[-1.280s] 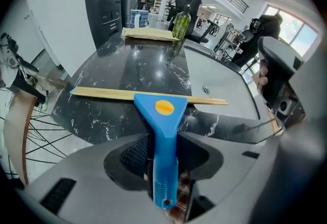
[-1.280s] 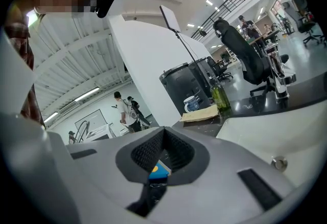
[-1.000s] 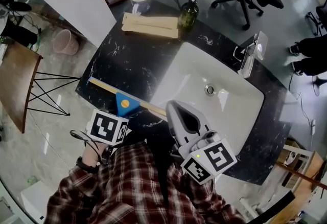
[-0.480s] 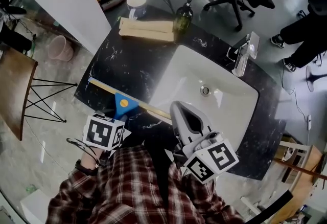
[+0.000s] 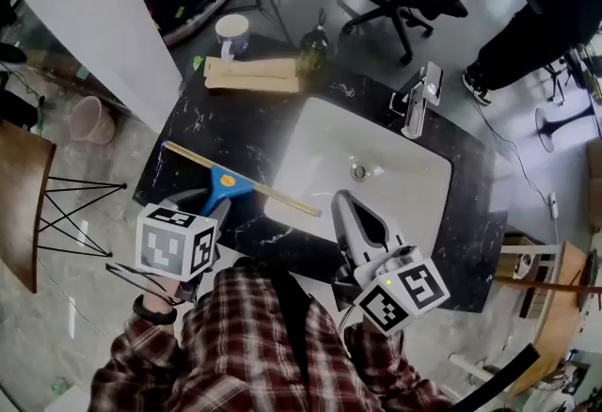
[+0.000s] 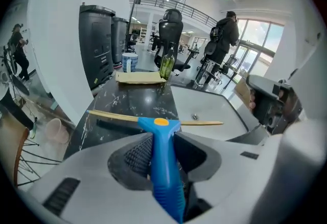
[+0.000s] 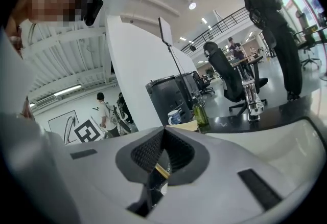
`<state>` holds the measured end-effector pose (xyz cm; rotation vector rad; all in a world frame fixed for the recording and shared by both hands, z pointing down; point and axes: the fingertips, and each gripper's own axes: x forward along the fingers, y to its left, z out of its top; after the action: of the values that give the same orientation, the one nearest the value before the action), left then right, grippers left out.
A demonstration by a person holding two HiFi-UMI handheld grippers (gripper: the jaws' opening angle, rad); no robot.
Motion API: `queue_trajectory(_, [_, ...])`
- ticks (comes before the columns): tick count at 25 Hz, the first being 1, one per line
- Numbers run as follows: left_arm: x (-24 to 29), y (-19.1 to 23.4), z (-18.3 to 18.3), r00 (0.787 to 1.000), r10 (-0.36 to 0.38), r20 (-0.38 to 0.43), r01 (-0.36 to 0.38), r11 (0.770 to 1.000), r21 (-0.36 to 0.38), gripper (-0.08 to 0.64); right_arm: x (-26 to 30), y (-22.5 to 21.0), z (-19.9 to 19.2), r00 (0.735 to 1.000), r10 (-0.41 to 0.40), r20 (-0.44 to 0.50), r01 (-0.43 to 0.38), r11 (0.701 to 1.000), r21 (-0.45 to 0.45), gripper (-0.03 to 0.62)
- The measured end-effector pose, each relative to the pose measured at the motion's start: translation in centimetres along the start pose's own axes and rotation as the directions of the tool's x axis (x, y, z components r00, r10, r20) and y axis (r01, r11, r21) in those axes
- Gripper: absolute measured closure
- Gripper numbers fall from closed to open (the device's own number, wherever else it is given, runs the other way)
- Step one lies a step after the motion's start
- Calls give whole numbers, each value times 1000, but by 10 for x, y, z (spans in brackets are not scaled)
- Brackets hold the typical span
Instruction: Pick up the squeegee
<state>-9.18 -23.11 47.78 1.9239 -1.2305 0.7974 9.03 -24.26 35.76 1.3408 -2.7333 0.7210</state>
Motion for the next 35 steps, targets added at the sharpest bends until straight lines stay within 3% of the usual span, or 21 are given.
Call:
queue_trajectory(5, [-16, -10, 37, 989, -72, 133, 68, 997, 34, 419, -19, -1, 9, 997, -71, 25, 72, 997, -34, 581])
queue_trajectory(11, [-39, -22, 78, 949, -146, 278, 122, 987, 100, 419, -39, 8, 20, 990, -123, 71, 126, 991, -49, 581])
queue_trajectory(17, [-58, -37, 115, 899, -217, 382, 173, 974, 145, 419, -44, 18, 14, 986, -149, 74, 153, 986, -62, 581])
queue_trajectory(24, [-84, -60, 137, 818, -305, 488, 244, 952, 187, 419, -26, 22, 16, 983, -173, 62, 180, 973, -145, 581])
queue_trajectory(35, [-97, -70, 139, 800, -329, 503, 252, 943, 217, 419, 0, 24, 25, 987, -150, 62, 160, 968, -194, 581])
